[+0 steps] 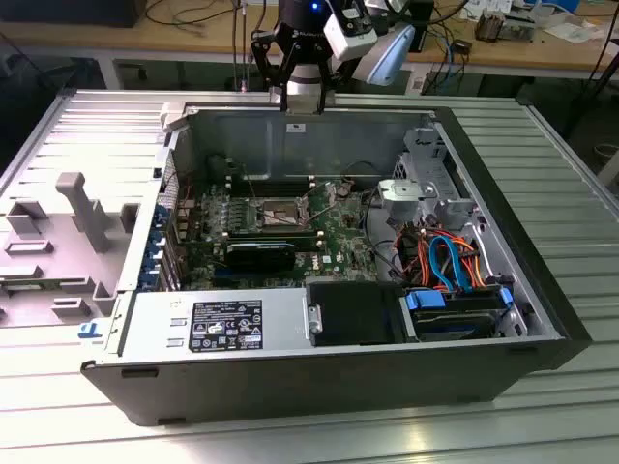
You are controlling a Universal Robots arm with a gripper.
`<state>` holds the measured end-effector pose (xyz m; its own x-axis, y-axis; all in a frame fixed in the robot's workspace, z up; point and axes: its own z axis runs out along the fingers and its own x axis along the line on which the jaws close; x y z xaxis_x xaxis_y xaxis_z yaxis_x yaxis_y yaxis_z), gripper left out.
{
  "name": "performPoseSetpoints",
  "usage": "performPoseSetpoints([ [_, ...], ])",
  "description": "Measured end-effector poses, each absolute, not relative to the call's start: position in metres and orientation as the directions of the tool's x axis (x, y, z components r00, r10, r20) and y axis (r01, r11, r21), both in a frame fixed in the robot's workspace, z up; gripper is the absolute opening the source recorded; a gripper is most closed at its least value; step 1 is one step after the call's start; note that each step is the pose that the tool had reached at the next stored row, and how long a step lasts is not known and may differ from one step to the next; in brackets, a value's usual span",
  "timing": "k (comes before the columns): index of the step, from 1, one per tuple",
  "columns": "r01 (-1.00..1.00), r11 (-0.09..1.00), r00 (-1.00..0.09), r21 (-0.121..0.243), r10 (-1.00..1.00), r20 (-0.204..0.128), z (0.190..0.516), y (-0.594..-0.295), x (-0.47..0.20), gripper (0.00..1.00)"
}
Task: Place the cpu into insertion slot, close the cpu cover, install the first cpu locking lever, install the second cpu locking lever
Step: 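Place the cpu into insertion slot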
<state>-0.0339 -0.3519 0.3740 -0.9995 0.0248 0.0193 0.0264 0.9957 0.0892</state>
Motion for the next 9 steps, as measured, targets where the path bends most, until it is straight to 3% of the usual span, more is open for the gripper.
performPoseSetpoints([
  [9,0.026,0.996,-1.000,0.089,0.025,0.019,0.3724,-0.3520,-0.0339,0.55],
])
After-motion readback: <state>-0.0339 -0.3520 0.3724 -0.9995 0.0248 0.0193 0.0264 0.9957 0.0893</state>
